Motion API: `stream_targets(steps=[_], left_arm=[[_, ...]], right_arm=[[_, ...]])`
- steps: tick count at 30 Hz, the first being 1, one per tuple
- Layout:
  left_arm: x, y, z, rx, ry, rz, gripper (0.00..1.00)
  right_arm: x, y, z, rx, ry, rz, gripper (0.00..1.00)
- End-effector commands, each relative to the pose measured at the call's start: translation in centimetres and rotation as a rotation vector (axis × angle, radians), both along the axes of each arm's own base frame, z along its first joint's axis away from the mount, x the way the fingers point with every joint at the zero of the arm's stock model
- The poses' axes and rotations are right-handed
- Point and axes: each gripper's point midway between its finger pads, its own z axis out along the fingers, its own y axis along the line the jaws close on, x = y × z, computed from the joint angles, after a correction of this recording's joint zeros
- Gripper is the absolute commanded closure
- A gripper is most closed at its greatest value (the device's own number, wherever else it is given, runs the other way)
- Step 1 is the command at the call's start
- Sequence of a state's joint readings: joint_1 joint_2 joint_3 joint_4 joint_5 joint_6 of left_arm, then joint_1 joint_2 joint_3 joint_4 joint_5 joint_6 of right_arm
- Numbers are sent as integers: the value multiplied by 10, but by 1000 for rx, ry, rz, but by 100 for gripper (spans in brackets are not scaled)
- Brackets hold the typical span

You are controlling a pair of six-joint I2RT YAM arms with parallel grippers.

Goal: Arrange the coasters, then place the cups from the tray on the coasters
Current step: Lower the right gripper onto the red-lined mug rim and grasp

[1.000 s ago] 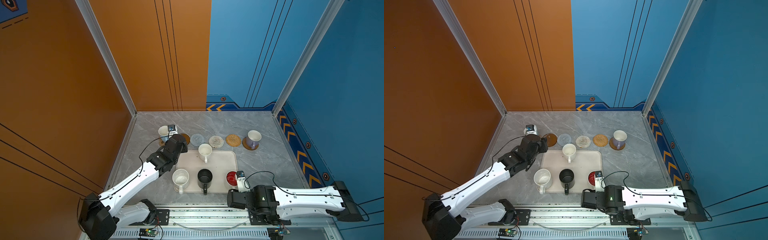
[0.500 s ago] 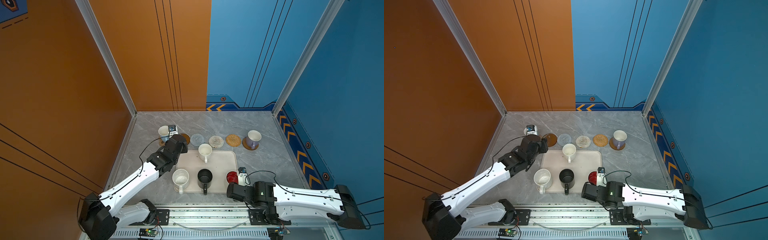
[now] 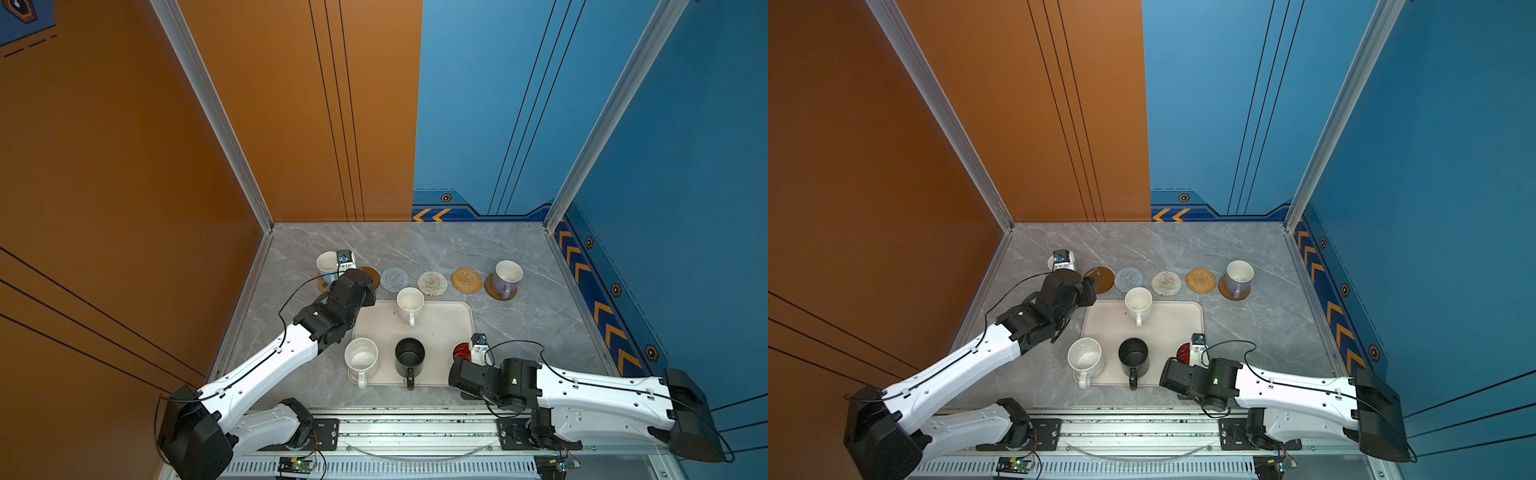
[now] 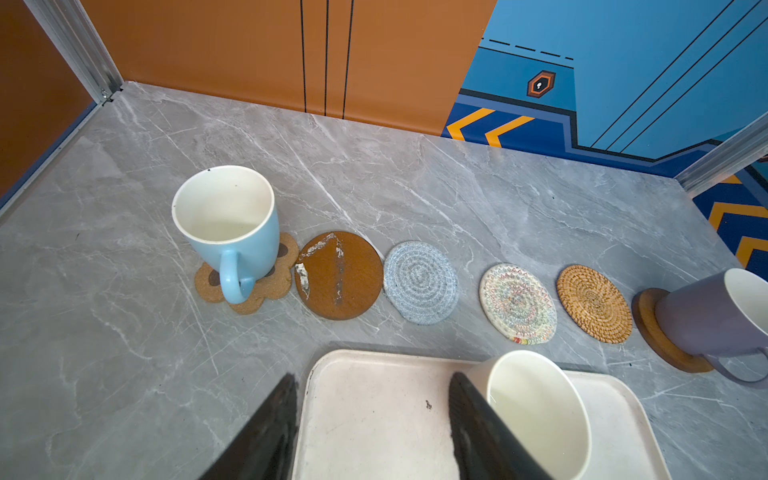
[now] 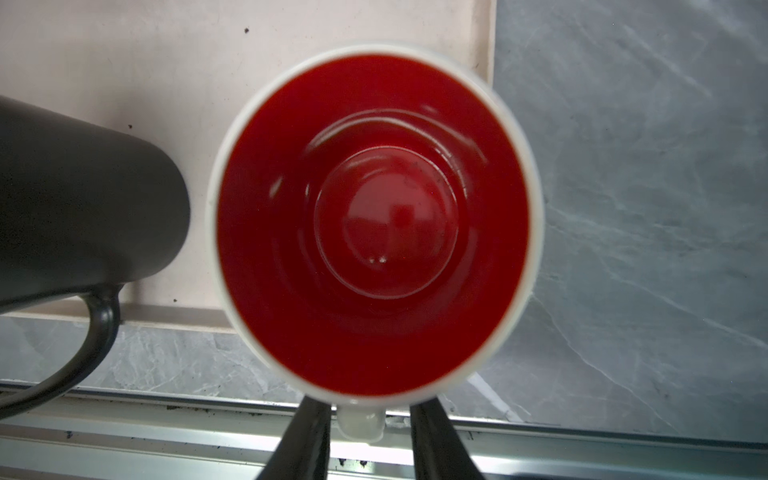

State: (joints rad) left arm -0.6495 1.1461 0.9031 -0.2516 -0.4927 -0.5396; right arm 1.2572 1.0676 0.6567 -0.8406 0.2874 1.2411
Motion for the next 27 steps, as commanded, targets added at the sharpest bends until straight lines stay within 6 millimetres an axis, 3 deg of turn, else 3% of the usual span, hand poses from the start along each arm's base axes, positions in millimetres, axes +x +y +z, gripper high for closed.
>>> stream_targets(steps=[1,19,27], left_arm=[[-2,-3,-5,12,9,-21,41],[-1,0,-3,0,-3,-10,41],[-3,3,-4,-3,-5,-3,41]], right_arm=[[0,-8,-9,-38,16,0,71],[5,-17,-16,-97,27,-25,79],[7,-18,-18,-113,38,-21,77]])
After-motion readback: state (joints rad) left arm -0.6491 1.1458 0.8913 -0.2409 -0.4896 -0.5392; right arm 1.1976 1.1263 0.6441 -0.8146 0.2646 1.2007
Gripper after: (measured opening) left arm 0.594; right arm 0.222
